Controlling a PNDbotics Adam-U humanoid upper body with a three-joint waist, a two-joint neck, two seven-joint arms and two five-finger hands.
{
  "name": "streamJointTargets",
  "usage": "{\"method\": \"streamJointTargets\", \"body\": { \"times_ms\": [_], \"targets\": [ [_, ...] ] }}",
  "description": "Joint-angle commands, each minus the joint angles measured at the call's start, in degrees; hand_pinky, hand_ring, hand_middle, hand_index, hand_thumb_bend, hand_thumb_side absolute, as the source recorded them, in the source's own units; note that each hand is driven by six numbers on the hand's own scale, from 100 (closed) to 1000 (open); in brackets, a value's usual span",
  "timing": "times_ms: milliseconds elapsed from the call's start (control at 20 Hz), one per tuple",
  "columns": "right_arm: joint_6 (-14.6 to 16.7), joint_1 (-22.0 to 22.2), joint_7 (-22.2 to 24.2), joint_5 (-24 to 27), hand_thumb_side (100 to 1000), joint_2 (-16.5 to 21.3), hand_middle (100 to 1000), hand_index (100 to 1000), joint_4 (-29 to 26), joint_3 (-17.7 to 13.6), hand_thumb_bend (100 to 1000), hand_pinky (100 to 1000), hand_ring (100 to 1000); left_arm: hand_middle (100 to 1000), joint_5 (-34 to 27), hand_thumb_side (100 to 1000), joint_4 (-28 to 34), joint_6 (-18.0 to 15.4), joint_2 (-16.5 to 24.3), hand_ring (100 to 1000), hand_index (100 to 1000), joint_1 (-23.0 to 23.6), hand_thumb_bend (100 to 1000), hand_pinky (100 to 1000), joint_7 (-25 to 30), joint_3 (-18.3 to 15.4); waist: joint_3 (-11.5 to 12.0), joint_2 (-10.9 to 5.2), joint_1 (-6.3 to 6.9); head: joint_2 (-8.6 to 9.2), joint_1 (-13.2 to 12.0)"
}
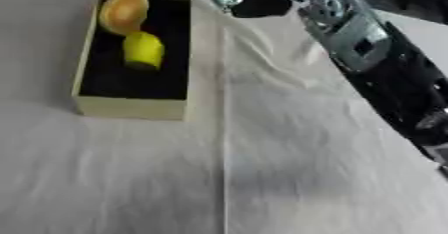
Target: Pick up objects on the table and place them in the box.
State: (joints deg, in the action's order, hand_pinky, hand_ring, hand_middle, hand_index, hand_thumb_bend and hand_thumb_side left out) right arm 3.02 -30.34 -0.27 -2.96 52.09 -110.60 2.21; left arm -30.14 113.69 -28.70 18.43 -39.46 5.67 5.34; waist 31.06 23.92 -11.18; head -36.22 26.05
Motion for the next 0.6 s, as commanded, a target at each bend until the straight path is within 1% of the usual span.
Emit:
{"method": "streamJointTargets", "body": {
  "times_ms": [50, 100, 150, 300, 450, 600],
  "targets": [
    [2.8, 3.5, -4.5, 7.2, 528, 3.2, 551, 813, -3.7, -5.4, 100, 902, 890, 666, 1.4, 616, 0.9, -0.7, 2.5, 758, 840, 0.9, 100, 749, -2.0, -2.0, -1.7, -1.87, 1.52, -0.09, -4.9],
    [4.9, 5.5, -5.9, 8.9, 529, 3.6, 551, 812, -3.9, -6.9, 100, 902, 890, 666, 2.0, 616, 0.9, -0.9, 2.8, 758, 840, 1.5, 100, 749, -2.7, -2.5, -2.7, -1.99, 1.87, -0.13, -6.1],
    [7.4, 7.9, -7.4, 10.5, 529, 3.7, 548, 798, -3.9, -8.6, 100, 901, 885, 668, 2.6, 615, 0.9, -1.0, 3.3, 759, 840, 2.5, 100, 749, -3.5, -3.0, -4.1, -2.15, 2.39, -0.16, -7.6],
    [15.4, 15.2, -11.6, 13.7, 526, 3.7, 548, 790, -4.0, -12.8, 100, 900, 879, 670, 4.9, 615, 0.9, -1.1, 4.4, 761, 839, 5.2, 100, 750, -5.8, -4.2, -8.0, -2.74, 3.74, -0.61, -11.2],
    [23.4, 22.4, -14.8, 14.9, 523, 2.1, 559, 780, -4.0, -16.0, 100, 896, 873, 673, 7.3, 613, 0.9, -1.3, 5.3, 763, 840, 7.5, 100, 750, -7.9, -5.1, -11.3, -3.48, 4.89, -1.37, -14.0],
    [30.6, 29.1, -18.2, 14.3, 523, -1.1, 565, 775, -4.0, -18.4, 100, 892, 869, 674, 9.4, 613, 0.9, -1.4, 5.9, 764, 840, 9.5, 100, 750, -9.8, -5.9, -14.2, -4.12, 5.94, -2.17, -16.7]
  ]
}}
